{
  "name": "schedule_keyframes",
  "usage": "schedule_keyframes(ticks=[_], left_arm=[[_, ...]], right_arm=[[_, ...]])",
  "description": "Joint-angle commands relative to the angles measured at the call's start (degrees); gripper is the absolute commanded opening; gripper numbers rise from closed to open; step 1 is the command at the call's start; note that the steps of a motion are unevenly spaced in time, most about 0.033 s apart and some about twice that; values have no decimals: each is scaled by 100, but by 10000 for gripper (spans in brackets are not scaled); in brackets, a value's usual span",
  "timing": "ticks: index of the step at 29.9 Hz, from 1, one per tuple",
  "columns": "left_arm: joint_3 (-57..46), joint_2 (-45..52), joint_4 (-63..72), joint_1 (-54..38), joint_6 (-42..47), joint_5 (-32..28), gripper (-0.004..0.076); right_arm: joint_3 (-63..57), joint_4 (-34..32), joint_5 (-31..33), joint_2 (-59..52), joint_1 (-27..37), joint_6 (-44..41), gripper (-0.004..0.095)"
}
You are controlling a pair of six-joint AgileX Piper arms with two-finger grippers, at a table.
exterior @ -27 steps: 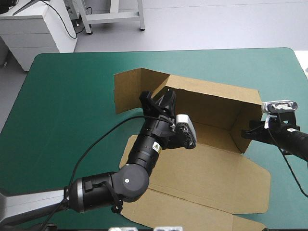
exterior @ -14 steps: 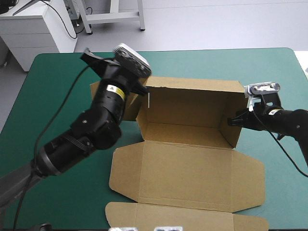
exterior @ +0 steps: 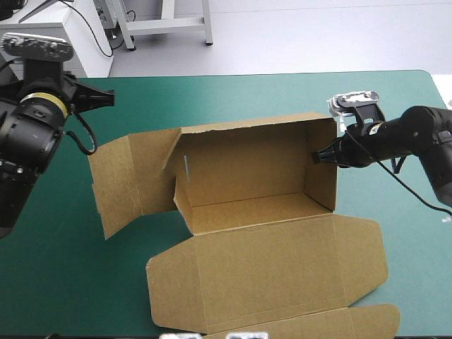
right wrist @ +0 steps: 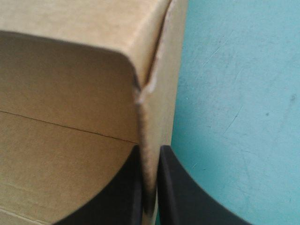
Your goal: Fold the box
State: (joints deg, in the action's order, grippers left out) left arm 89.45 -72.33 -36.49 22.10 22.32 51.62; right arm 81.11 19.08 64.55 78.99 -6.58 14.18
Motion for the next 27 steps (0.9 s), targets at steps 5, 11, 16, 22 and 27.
schedule_keyframes(ticks=[5,11,16,22,27], left_arm=[[-122,147,2527,-1595,-1434,-62,2],[-664,147,4070,-2541,-2409,246,1],[-1202,147,5096,-2995,-2990,227,1],[-1382,147,5360,-3062,-3311,241,1],[-1382,147,5360,-3062,-3442,408,1]], right_arm=[[263,-80,193,486,-330,-208,0],[263,-54,-40,1030,-360,-334,1],[263,-54,-362,1434,-360,-505,1],[263,-72,-872,1791,-360,-614,133],[289,-119,-1227,1830,-360,-604,395]])
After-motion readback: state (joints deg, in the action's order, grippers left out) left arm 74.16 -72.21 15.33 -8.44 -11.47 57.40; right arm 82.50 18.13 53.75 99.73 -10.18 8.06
